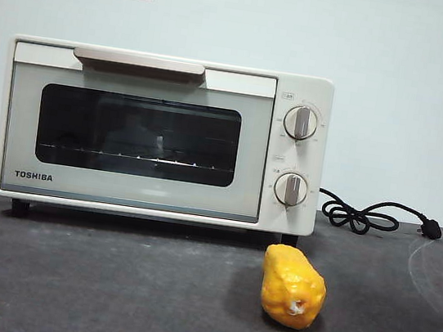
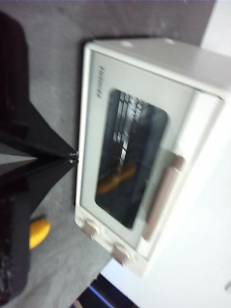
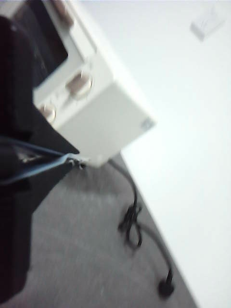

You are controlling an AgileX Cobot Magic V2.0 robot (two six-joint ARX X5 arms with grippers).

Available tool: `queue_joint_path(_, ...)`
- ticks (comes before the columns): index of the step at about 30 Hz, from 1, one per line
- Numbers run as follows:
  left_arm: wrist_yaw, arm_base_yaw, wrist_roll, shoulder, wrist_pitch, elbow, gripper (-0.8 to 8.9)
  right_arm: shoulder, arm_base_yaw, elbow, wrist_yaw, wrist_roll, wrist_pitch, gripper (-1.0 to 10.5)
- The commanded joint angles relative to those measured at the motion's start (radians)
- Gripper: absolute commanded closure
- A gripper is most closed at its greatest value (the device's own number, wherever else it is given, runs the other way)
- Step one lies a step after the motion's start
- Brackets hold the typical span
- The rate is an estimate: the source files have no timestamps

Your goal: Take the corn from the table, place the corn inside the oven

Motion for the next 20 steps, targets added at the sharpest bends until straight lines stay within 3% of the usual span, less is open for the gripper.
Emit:
queue_joint_path(1, 0.035, -0.004, -0.01, 0.048, 0.003, 0.053, 8.19, 0.003, 0.0, 0.019, -0.037, 0.048, -0.002, 9.6)
queue_joint_path(7, 0.094, -0.005, 0.007, 0.227, -0.085, 0.224, 8.19, 0.06, 0.0, 0.106, -0.105, 0.065, -0.122, 9.6)
queue_joint_path(10, 0.123, -0.008, 0.058, 0.331, -0.153, 0.319, 8.19, 0.118, 0.0, 0.17, -0.125, 0.054, -0.187, 9.6)
queue_joint_path(20, 0.179, -0.07, 0.283, 0.645, -0.418, 0.62, 8.19, 0.451, 0.005, 0.502, -0.381, -0.159, -0.409, 9.6)
